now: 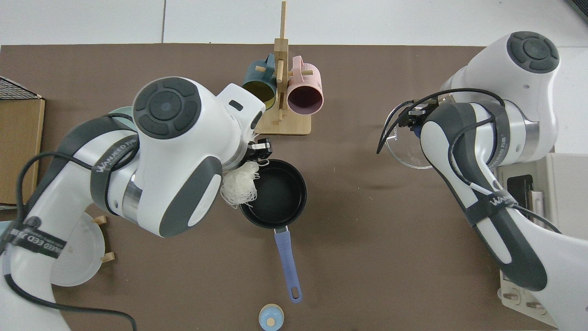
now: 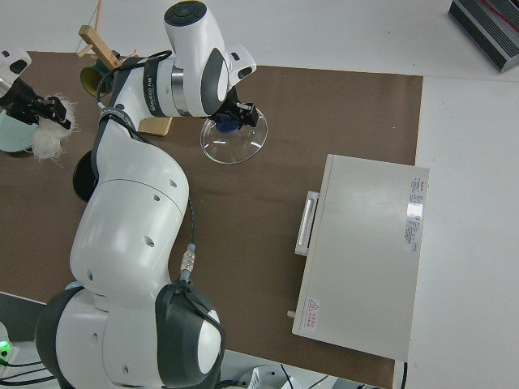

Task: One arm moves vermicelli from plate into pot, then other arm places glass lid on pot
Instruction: 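Carry the vermicelli with the left gripper over the black pot, then lower the vermicelli into the pot and open the left gripper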

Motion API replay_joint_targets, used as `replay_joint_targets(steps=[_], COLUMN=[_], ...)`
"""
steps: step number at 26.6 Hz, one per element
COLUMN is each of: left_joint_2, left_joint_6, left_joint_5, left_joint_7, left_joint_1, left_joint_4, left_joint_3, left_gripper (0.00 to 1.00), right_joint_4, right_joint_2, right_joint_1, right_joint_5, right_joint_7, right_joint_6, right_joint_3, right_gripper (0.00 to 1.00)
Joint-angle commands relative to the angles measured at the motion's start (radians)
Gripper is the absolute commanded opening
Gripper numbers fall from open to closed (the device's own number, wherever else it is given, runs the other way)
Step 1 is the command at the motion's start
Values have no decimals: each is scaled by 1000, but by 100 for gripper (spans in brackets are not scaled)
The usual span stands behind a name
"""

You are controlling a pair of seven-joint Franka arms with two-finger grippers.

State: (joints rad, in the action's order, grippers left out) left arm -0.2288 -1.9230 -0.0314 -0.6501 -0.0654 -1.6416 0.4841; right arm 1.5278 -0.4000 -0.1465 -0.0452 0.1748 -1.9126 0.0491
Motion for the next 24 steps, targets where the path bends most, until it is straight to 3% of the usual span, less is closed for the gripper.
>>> replay_joint_targets(steps=[1, 12, 24], left_joint_2=[26, 103, 2], left_joint_6=[-96, -224, -343], left_joint_5=[-21, -24, -137], left_joint_7=[-31, -68, -100], left_joint_1=[6, 4, 19], left_joint_4=[-95, -303, -337], left_joint_3=[44, 106, 103], left_gripper=[0, 0, 0], right_joint_4=[29, 29, 29], right_joint_2=[33, 33, 33], right_joint_1=[13, 13, 13], right_joint_5=[-18, -18, -18], right_joint_7=[-21, -23, -21], right_joint_6=[1, 1, 3], right_joint_3=[-8, -8, -6], right_gripper=[0, 0, 0])
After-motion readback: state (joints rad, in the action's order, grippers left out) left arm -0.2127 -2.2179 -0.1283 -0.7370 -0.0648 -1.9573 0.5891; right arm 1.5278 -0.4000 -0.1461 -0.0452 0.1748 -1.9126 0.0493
